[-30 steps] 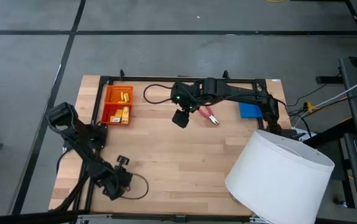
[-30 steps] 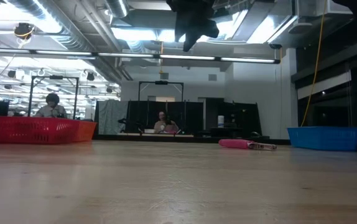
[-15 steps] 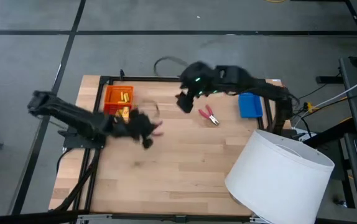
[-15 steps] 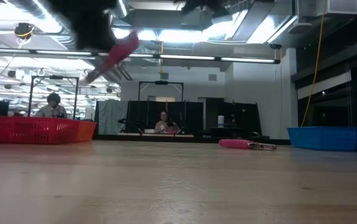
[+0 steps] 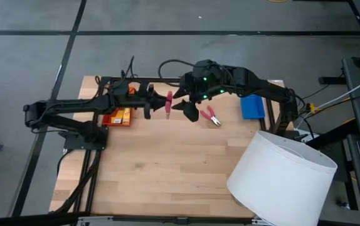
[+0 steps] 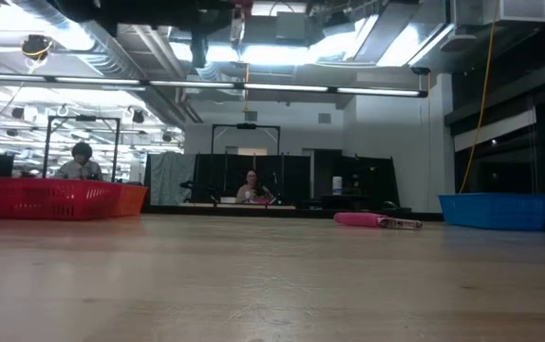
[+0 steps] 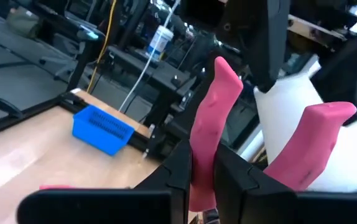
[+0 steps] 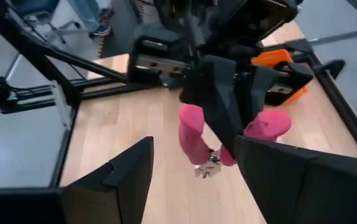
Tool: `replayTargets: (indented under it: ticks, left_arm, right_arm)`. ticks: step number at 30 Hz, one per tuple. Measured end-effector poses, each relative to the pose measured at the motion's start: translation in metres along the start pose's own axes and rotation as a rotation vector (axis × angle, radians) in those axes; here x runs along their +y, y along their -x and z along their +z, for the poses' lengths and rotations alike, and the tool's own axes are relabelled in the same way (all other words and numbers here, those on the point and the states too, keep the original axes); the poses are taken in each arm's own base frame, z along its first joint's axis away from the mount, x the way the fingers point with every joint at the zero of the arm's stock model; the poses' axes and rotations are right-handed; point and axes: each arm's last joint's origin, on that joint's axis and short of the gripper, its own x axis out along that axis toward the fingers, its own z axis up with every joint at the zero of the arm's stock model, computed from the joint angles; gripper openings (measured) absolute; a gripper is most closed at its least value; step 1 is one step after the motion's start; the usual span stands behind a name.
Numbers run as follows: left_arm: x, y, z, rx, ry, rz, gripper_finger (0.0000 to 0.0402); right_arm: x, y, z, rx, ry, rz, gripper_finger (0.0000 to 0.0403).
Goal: Pick & Place School Supplies
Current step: Put the bottom red pliers into the blue bin
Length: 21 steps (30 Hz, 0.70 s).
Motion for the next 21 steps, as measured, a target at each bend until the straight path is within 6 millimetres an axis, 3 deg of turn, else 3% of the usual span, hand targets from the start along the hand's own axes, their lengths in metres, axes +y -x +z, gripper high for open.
replayTargets:
  ticks: [5, 12, 21]
  left_arm:
    - [0.008, -0.012, -0.005, -0.007, 0.022, -0.001, 0.0033]
    - [0.007, -0.029, 0.006, -0.019, -0.014, -0.009, 0.0033]
    - [0.013, -0.025, 0.016, -0.038, -0.030, -0.003, 0.0033]
  right_arm:
    - [-0.001, -0.001, 0.001, -0.013, -0.003, -0.010, 0.0239]
    - [-0.003, -0.008, -0.001, 0.008, -0.018, -0.021, 0.0239]
    - [-0.006, -0.012, -0.003, 0.026, -0.019, -0.050, 0.0203]
